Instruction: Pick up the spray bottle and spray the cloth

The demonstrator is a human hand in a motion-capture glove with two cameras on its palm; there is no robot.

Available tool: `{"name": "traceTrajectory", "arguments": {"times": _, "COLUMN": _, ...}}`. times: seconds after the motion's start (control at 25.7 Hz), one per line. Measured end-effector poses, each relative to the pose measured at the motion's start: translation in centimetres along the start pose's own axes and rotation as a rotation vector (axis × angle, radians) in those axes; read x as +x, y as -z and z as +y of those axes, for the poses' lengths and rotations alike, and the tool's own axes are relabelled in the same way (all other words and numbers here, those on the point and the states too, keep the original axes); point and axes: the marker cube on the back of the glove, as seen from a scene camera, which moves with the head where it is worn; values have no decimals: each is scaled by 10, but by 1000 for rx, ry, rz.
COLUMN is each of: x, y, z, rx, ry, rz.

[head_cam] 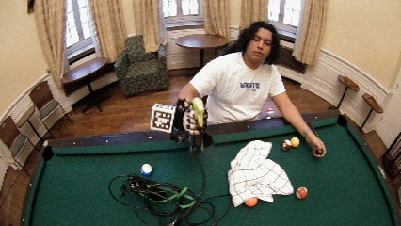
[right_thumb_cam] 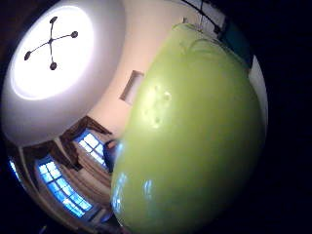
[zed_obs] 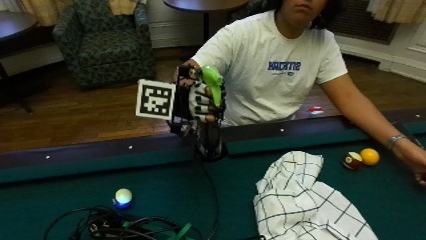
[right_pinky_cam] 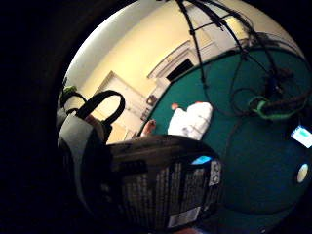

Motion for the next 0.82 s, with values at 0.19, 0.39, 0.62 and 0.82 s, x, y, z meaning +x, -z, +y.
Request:
{"name": "traceTrajectory", "arguments": {"times": 0.19, "x": -49, "y": -6, "z": -30, "rx": -31, "ry": 36, "rz": -72}}
{"name": "traceTrajectory", "arguments": {"times": 0.39, "x": -74, "y": -34, "z": -60, "rx": -146, "ry": 46, "rz": -69}}
{"name": "traceTrajectory", "arguments": {"times": 0.62, "x": -72, "y": -90, "z": -86, "rx": -390, "ry": -99, "rz": 19}}
{"name": "traceTrajectory", "arguments": {"times": 0.82, "x": -47, "y": -148, "z": -82, "rx": -635, "ry": -299, "rz": 147}}
